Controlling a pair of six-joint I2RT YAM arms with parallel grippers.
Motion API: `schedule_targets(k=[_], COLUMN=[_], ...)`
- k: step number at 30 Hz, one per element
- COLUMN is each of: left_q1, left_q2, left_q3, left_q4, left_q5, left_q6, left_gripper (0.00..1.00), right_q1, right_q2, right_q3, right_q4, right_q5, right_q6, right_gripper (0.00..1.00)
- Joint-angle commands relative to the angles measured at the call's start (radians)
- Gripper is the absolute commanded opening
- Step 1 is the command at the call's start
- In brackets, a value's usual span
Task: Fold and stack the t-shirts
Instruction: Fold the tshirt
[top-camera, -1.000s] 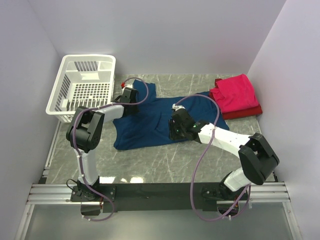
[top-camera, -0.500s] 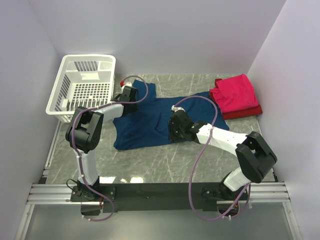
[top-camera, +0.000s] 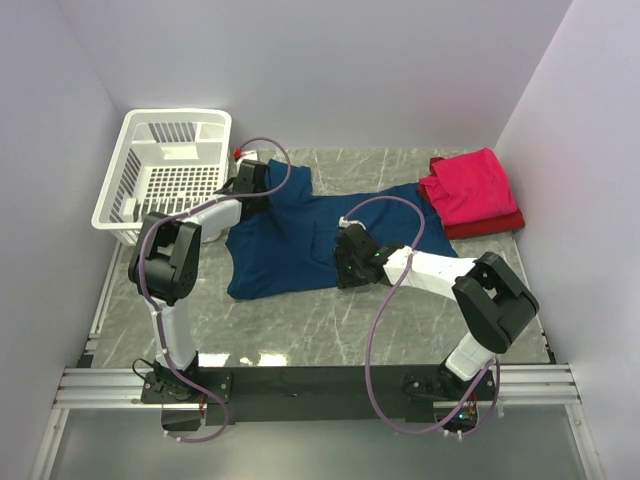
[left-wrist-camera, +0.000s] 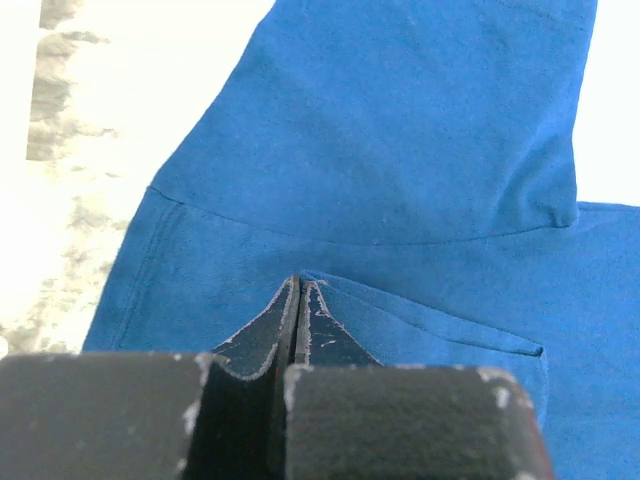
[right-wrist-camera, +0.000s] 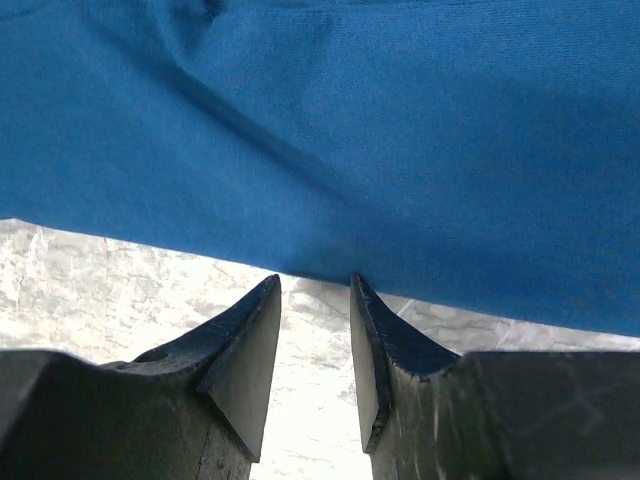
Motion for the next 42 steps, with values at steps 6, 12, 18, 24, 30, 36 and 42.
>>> schedule_targets(k=[6, 12, 18, 24, 30, 36, 42], left_q1=[0.009, 0.000, -0.092, -0.244, -0.314, -0.347, -0.350], left_q2=[-0.027, -0.099, -0.164, -0.178, -0.132, -0.133, -0.138], left_q3=[0.056, 0.049, 0.008, -0.084, -0.184, -0.283, -0.389], left_q4=[-0.021, -0.038, -0.051, -0.025, 0.025, 0.071, 0.121], left_q5=[-0.068, -0.085, -0.114, -0.056, 0.015, 0.031, 0.059], left_q6=[-0.002, -0.033, -0.083, -0.195, -0.260, -0.288, -0.309], left_gripper=[0.14, 0.42, 0.50, 0.52, 0.52, 0.52, 0.52], right_q1=[0.009, -0.023, -0.181, -0.303, -0.341, -0.344, -0.330], right_q2=[-0.057, -0.151, -0.223, -0.205, -0.073, 0.036, 0.084], right_q3=[0.053, 0.070, 0.027, 0.010, 0.057, 0.082, 0.041], right_q4=[-0.017, -0.115, -0.139, -0.114, -0.070, -0.069, -0.085], right_q5=[0.051, 0.164, 0.172, 0.180, 0.178, 0.145, 0.063], right_q6=[0.000, -0.028, -0.049, -0.077, -0.085, -0.036, 0.016], right_gripper=[0.43, 0.46, 0.48, 0.48, 0.48, 0.48, 0.47])
